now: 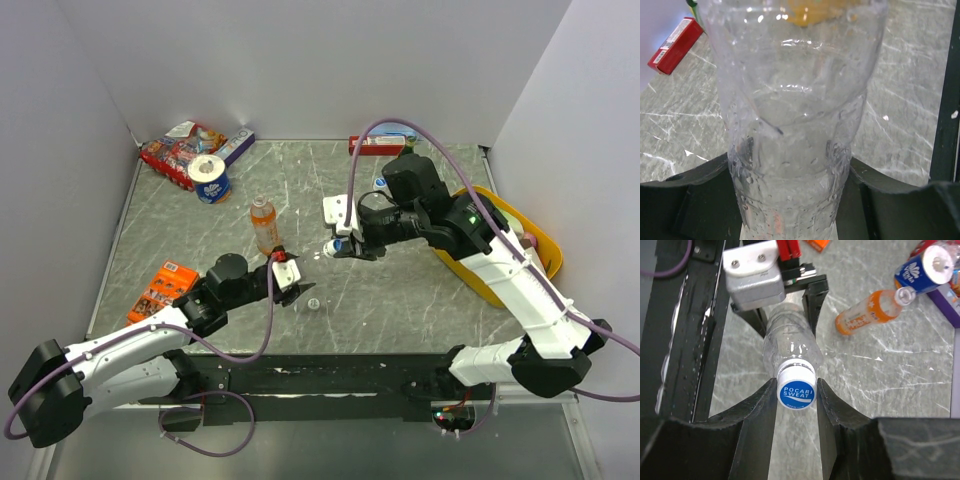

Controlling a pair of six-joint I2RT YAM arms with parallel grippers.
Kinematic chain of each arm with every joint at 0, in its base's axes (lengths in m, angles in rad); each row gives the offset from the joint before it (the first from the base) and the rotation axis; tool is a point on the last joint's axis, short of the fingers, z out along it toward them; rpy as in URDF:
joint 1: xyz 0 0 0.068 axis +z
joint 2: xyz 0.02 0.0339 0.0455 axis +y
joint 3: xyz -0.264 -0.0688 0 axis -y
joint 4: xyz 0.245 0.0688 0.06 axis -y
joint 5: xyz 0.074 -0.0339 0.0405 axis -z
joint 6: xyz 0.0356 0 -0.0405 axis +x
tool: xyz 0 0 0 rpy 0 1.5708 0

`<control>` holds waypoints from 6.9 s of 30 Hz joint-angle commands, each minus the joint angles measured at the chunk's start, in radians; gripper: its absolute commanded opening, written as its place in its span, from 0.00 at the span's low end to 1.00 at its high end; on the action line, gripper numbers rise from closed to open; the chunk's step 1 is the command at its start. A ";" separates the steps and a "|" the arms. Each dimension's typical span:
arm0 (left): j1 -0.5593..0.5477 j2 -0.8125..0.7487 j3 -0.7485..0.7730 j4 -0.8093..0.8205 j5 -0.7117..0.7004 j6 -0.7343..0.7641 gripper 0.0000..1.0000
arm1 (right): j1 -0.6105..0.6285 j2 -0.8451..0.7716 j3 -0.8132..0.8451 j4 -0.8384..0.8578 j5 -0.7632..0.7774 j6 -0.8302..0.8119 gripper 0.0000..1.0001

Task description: Screw on the bottle caps

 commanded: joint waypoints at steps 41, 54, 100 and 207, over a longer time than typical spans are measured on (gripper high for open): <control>-0.013 0.029 -0.095 0.477 -0.297 -0.223 0.01 | 0.122 0.325 0.396 -0.220 0.185 0.353 0.31; -0.013 0.009 -0.162 0.487 -0.276 -0.165 0.01 | 0.158 0.425 0.518 -0.389 0.206 0.158 0.37; -0.013 -0.007 -0.204 0.360 0.043 -0.141 0.01 | -0.052 0.067 0.250 -0.189 0.115 -0.046 0.99; -0.018 0.006 -0.184 0.538 -0.340 -0.022 0.01 | 0.115 0.280 0.293 -0.243 -0.001 -0.028 0.26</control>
